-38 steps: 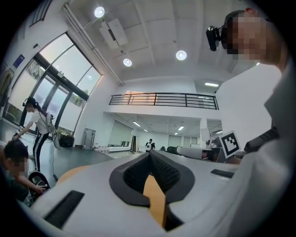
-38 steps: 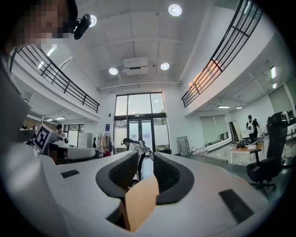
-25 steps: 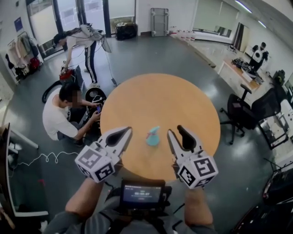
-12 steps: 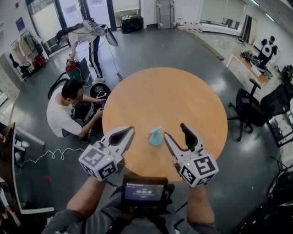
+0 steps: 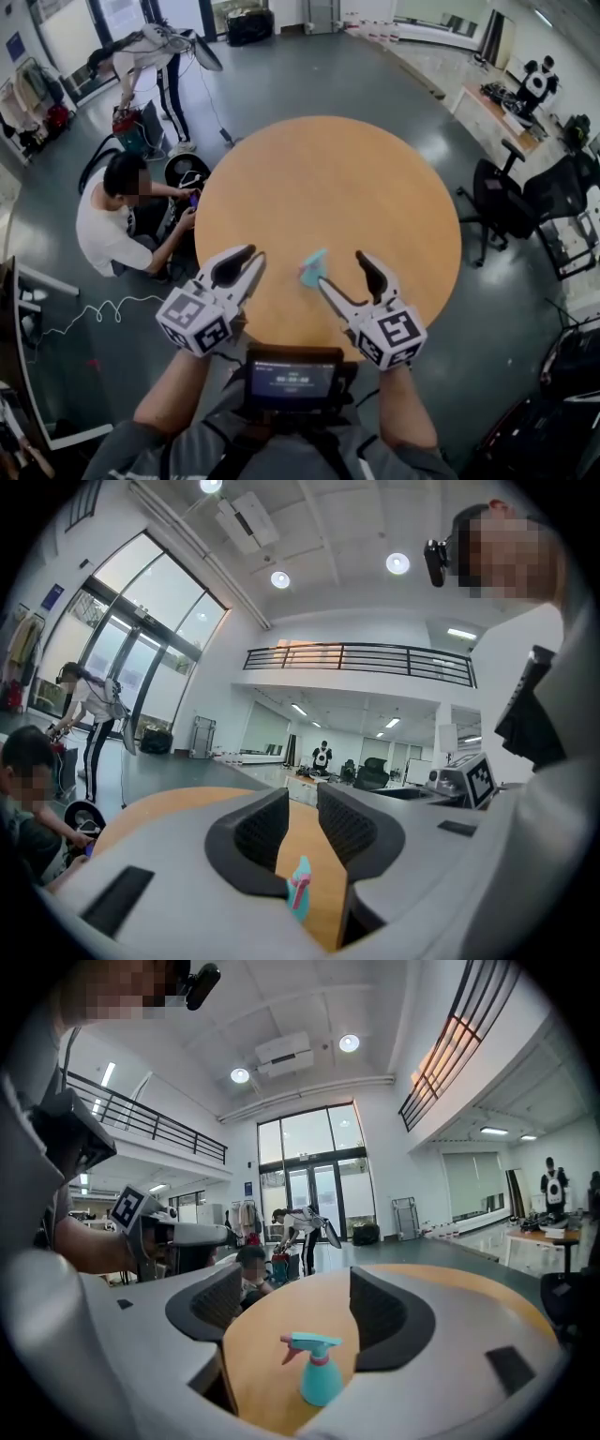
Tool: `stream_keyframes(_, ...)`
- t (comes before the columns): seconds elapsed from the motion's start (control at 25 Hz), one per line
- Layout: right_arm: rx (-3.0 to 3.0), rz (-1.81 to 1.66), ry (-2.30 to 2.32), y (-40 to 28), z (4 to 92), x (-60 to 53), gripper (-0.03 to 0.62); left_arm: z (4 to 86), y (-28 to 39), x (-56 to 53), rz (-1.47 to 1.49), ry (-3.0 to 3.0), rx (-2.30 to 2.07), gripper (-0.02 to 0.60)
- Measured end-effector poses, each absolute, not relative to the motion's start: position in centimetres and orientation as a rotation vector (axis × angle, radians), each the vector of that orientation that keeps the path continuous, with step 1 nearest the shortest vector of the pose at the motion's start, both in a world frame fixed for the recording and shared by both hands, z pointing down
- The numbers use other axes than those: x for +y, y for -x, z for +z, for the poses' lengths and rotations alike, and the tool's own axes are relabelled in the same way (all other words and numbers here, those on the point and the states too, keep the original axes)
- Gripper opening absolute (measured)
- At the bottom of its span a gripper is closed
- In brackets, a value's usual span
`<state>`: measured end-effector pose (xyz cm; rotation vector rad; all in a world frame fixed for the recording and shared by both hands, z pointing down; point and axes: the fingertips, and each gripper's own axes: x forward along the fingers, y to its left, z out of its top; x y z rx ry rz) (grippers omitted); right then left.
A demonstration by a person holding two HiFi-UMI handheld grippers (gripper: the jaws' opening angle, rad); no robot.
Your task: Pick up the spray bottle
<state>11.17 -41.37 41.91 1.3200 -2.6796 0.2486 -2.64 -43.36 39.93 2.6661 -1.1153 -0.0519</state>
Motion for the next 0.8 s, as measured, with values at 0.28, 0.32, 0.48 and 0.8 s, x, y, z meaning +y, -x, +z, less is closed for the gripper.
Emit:
stream_keyframes(0.28, -2.615, 0.333, -1.255, -9.4, 47.9, -42.9, 0.371, 44.8, 4.0, -44.8, 0.002, -2.599, -1.055, 0.144)
stream_keyframes(0.32, -2.596, 0.344, -1.237, -9.0, 48.7, -42.9, 0.396, 45.6, 4.3, -45.0, 0.001, -2.586, -1.041, 0.149)
stream_keyframes(0.48, -2.511, 0.372, -1.184, -8.0, 52.4, -43.2, 0.441, 48.6, 5.4, -45.8, 0.008, -2.539, -1.009, 0.18)
stream_keyframes(0.8, -2.429, 0.509, -1.169, -9.1, 58.7, -44.3, 0.482, 54.8, 4.5, -48.1, 0.18, -2.482, -1.022, 0.219)
